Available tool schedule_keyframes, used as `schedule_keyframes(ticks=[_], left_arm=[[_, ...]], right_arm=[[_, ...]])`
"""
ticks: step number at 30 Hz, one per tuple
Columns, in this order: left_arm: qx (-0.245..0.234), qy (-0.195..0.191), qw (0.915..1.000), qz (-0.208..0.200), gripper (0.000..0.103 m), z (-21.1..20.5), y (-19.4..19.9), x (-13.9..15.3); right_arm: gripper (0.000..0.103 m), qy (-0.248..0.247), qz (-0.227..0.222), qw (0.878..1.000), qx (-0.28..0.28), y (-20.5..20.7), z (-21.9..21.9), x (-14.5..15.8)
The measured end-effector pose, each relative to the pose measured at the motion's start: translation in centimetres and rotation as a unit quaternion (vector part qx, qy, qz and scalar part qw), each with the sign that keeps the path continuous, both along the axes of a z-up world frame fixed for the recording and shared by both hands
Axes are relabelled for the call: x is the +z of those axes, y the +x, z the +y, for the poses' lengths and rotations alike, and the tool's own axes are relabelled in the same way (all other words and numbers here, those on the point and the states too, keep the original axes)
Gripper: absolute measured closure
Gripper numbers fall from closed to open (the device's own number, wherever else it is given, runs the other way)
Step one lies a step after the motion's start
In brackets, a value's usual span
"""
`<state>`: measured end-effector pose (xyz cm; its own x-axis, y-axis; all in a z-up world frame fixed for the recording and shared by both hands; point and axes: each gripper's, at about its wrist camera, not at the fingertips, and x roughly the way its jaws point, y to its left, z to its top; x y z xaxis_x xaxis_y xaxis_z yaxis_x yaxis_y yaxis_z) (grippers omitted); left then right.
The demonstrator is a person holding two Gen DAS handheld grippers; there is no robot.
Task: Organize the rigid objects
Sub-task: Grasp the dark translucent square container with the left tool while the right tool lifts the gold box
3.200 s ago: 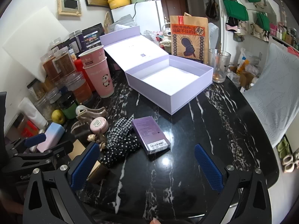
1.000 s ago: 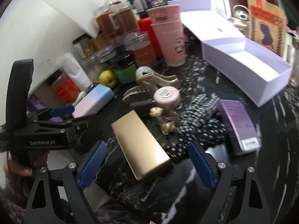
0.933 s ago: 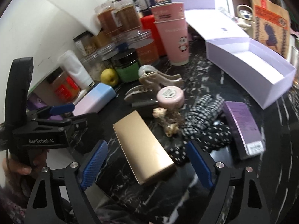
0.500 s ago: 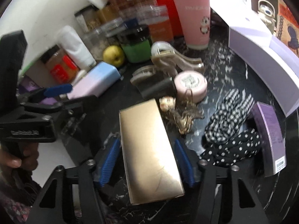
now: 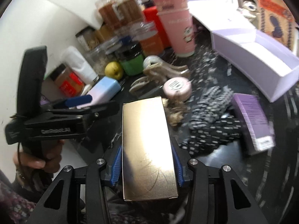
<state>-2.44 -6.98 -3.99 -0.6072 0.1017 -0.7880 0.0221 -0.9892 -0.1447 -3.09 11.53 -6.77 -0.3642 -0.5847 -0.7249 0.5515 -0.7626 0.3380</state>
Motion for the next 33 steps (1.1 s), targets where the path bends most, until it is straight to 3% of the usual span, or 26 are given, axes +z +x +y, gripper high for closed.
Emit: schedule_keyframes(ticks=[9, 13, 19, 21, 23, 26, 33], left_arm=[[-0.053, 0.015, 0.9983, 0.015, 0.0, 3.7, -1.3, -0.4], [-0.058, -0.005, 0.998, 0.027, 0.0, 4.4, -2.2, -0.5], [-0.052, -0.026, 0.9974, 0.041, 0.012, 4.1, -3.1, -0.6], [-0.053, -0.035, 0.9975, 0.033, 0.028, 4.1, -3.5, -0.9], [-0.047, -0.033, 0.9979, 0.03, 0.036, 3.8, -3.8, -1.2], [-0.041, -0.029, 0.9984, 0.027, 0.042, 3.6, -4.4, -1.5], [-0.065, -0.011, 0.9978, 0.01, 0.042, 4.1, -5.2, -2.2]], right_arm=[[0.058, -0.014, 0.015, 0.997, -0.078, 0.3, 5.2, 1.6], [0.058, -0.02, 0.017, 0.995, -0.092, 0.5, 6.2, 1.6], [0.058, -0.029, 0.014, 0.994, -0.102, 0.9, 7.1, 1.4], [0.058, -0.031, 0.012, 0.994, -0.104, 0.9, 7.2, 1.4], [0.058, -0.031, 0.009, 0.994, -0.107, 0.9, 7.3, 1.3], [0.058, -0.033, 0.004, 0.994, -0.108, 0.8, 7.3, 1.1], [0.058, -0.036, -0.002, 0.994, -0.104, 0.6, 7.2, 1.1]])
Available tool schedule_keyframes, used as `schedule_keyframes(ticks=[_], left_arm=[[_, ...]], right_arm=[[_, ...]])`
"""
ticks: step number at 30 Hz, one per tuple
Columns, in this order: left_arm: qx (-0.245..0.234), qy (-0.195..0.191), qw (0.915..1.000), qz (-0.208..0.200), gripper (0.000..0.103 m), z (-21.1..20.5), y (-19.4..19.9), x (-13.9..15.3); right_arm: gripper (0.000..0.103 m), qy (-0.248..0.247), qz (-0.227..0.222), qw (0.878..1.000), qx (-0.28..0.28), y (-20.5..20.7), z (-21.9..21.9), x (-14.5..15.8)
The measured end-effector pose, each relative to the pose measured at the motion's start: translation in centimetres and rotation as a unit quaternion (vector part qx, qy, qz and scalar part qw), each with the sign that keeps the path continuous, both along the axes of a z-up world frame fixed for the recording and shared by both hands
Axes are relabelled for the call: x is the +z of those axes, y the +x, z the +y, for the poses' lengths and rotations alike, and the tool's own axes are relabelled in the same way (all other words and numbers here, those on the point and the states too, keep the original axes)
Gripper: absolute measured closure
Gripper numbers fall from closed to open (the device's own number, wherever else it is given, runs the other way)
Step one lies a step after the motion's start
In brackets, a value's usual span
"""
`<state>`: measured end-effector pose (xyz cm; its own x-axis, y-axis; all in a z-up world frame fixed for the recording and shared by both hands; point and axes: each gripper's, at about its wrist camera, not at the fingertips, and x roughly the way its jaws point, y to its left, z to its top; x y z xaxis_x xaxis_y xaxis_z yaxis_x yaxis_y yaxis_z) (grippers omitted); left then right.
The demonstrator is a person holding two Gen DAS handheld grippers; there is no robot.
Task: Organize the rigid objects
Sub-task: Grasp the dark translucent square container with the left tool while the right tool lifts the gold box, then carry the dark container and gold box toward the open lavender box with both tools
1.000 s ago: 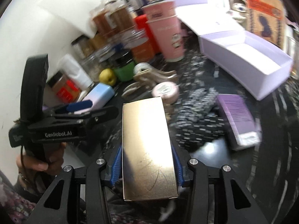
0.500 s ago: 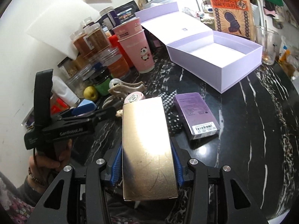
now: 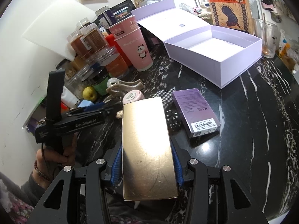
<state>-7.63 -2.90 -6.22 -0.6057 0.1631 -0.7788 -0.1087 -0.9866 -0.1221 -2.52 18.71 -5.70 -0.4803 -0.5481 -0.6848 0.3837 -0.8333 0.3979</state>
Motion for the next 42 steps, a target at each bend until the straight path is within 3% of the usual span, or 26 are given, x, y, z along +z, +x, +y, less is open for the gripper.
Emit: schedule_keyframes(ticks=[6, 11, 22, 27, 42], left_arm=[[-0.007, 0.003, 0.9998, -0.019, 0.045, 0.4, -0.9, -1.4], [-0.012, -0.008, 0.9999, -0.002, 0.045, 1.0, -0.5, -1.3], [-0.013, -0.006, 0.9998, 0.012, 0.045, 0.8, 1.7, 1.2], [-0.027, -0.016, 0.9993, 0.021, 0.045, 1.6, 3.4, 2.3], [-0.082, 0.004, 0.9964, 0.021, 0.045, 5.9, 6.3, 3.3]], right_arm=[[0.058, 0.002, -0.004, 1.0, -0.002, -0.3, 0.0, -0.1], [0.058, 0.004, -0.004, 1.0, -0.004, -0.1, 0.2, -0.1], [0.058, -0.001, 0.0, 1.0, -0.005, 0.4, 0.4, 0.1], [0.058, 0.001, 0.006, 1.0, -0.003, 1.0, 0.6, 0.5], [0.058, 0.007, 0.016, 0.999, -0.035, 3.5, 2.7, 1.2]])
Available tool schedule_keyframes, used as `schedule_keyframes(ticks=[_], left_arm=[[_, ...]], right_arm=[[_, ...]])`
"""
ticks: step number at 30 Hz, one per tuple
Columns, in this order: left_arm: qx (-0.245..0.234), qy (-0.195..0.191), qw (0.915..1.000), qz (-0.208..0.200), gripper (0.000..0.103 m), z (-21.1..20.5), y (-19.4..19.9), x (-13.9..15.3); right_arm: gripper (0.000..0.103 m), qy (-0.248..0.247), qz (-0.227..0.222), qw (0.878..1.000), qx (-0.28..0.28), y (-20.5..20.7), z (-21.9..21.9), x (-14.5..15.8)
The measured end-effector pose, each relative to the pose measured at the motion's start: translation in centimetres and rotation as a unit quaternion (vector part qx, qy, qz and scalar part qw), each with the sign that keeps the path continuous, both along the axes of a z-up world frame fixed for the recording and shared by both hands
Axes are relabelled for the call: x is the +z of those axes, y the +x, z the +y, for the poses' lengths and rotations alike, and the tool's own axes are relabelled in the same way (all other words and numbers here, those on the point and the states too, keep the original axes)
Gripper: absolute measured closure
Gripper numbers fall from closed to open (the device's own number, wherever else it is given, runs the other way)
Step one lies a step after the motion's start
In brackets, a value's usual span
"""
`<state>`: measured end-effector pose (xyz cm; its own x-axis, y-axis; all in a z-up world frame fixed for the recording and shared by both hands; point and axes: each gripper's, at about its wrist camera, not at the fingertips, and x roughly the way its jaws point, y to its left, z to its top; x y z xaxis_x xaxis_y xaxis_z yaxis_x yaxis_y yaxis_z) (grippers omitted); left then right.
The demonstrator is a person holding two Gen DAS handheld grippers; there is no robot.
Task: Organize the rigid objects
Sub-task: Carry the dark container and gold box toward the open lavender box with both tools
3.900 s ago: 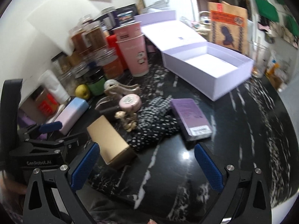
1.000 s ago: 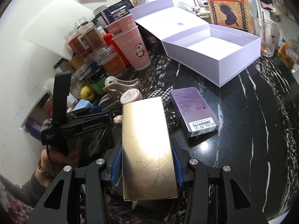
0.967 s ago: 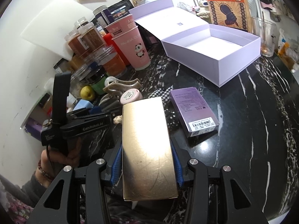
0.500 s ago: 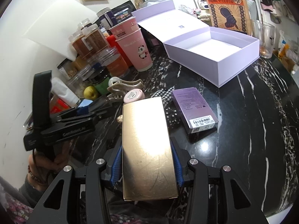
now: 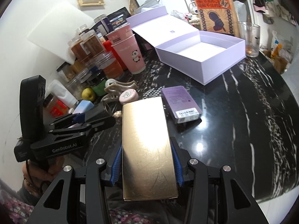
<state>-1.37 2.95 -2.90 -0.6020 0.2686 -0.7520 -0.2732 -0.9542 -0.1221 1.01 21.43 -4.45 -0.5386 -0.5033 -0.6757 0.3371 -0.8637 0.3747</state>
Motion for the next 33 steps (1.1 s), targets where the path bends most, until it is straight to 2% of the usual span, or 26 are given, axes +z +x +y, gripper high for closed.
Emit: schedule_keyframes(ticks=[14, 33], left_arm=[[-0.057, 0.007, 0.9983, 0.006, 0.046, 4.6, -0.9, 1.2], [-0.062, 0.007, 0.9976, 0.029, 0.046, 7.0, -5.6, 4.0]], right_arm=[[0.058, 0.001, 0.002, 0.999, -0.038, 0.2, 2.6, 0.3], [0.058, -0.003, 0.039, 0.999, -0.023, -3.7, 4.0, 2.5]])
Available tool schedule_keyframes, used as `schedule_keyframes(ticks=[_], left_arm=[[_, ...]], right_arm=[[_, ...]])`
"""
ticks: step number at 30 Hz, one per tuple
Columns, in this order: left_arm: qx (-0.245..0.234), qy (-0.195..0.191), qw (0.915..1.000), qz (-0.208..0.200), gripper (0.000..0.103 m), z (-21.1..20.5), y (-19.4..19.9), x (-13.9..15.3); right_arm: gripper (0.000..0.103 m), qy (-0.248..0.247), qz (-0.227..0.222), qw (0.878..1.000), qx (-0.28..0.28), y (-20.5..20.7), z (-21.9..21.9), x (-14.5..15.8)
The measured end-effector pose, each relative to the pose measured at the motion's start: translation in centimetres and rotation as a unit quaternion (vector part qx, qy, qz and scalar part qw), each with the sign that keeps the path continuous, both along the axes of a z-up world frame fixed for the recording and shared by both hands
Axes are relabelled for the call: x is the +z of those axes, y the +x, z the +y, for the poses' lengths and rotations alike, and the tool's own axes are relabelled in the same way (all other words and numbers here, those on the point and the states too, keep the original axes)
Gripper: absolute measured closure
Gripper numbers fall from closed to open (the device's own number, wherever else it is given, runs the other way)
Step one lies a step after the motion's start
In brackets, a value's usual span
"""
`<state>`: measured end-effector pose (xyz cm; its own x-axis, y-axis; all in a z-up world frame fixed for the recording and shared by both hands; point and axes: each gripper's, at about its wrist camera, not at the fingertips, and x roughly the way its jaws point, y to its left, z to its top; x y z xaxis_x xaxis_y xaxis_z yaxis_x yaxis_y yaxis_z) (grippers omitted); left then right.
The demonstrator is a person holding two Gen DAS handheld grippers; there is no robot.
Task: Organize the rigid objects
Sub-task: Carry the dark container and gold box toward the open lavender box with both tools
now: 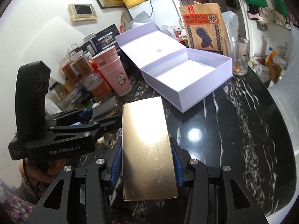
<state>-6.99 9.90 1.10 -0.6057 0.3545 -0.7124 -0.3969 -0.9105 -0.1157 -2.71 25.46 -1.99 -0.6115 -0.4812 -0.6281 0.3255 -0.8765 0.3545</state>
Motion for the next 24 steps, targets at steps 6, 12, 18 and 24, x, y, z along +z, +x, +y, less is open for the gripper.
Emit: schedule_keyframes(ticks=[6, 12, 18, 24], left_arm=[[-0.001, 0.001, 1.0, 0.009, 0.045, 0.5, -1.9, 0.9], [-0.008, 0.002, 0.9999, 0.013, 0.046, 1.1, -3.9, 1.6], [-0.018, 0.0, 0.9997, 0.017, 0.046, 2.0, -5.9, 2.3], [-0.027, -0.007, 0.9993, 0.026, 0.045, 2.9, -7.8, 2.9]], right_arm=[[0.058, -0.003, 0.0, 1.0, 0.003, -1.7, 0.4, 0.5], [0.058, 0.003, 0.005, 1.0, 0.002, -3.5, 0.9, 1.1], [0.058, 0.007, 0.01, 1.0, 0.0, -5.4, 1.3, 1.8], [0.058, 0.01, 0.019, 1.0, -0.004, -7.4, 2.1, 2.4]])
